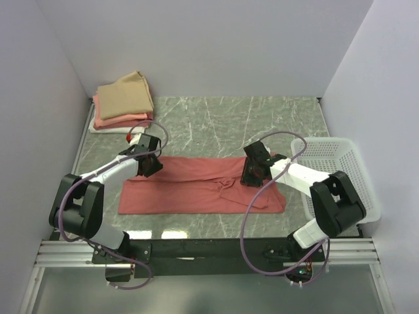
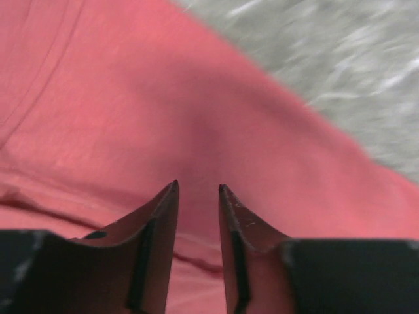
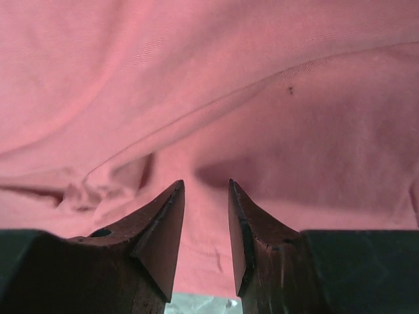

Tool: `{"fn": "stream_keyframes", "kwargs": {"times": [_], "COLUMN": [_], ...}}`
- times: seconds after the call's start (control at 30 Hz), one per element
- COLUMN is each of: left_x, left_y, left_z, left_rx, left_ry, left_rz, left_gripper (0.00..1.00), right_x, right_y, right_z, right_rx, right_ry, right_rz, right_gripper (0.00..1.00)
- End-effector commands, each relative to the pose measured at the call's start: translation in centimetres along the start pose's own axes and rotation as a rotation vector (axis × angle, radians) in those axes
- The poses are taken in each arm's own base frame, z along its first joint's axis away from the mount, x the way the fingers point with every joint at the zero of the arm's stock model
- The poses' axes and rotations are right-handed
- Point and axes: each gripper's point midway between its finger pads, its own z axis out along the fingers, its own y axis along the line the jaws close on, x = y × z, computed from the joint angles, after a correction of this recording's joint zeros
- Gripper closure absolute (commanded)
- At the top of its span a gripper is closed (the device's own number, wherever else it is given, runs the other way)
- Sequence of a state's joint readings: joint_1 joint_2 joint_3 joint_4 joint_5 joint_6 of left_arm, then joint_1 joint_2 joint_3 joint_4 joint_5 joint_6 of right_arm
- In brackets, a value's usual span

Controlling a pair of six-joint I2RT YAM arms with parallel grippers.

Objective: Fold and stack the t-shirts
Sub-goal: Fold the tshirt

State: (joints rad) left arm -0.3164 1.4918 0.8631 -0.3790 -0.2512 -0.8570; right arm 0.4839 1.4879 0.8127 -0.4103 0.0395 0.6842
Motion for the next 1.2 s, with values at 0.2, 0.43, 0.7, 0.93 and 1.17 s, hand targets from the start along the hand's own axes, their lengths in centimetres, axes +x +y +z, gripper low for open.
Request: {"fn": "stream_keyframes", "kwargs": {"times": [0.2,0.43,0.7,0.93,1.17], "left_x": [4.7,7.5,11.1,14.7,19.0], "left_y": [3.6,4.3,3.7,1.7,0.1], "left_z": [1.5,0.9,-1.0,-3.9,-7.2], "left_rx": [-0.079,-0.039,0.052,0.169,0.268], "left_ry": [0.029,0.081,0.162,0.246,0.337], "left_rz": [0.008,-0.003,-0.028,-0.008,0.108], "left_gripper": [0.71,0.73,0.73,0.68,0.66], "right_x": [-0.6,-4.5,-10.6,-15.0,-17.6], "right_y": [-0.5,1.0,1.8,4.4,5.4], "right_z": [3.4,4.6,7.1,9.4,11.9], "right_rx": [0.032,0.064,0.119,0.126,0.146], "right_ry": [0.016,-0.006,-0.005,0.014,0.014], "right_rz": [0.066,0.026,-0.025,-0.122,-0.223], "right_gripper": [0.6,0.6,0.61,0.62,0.62]}}
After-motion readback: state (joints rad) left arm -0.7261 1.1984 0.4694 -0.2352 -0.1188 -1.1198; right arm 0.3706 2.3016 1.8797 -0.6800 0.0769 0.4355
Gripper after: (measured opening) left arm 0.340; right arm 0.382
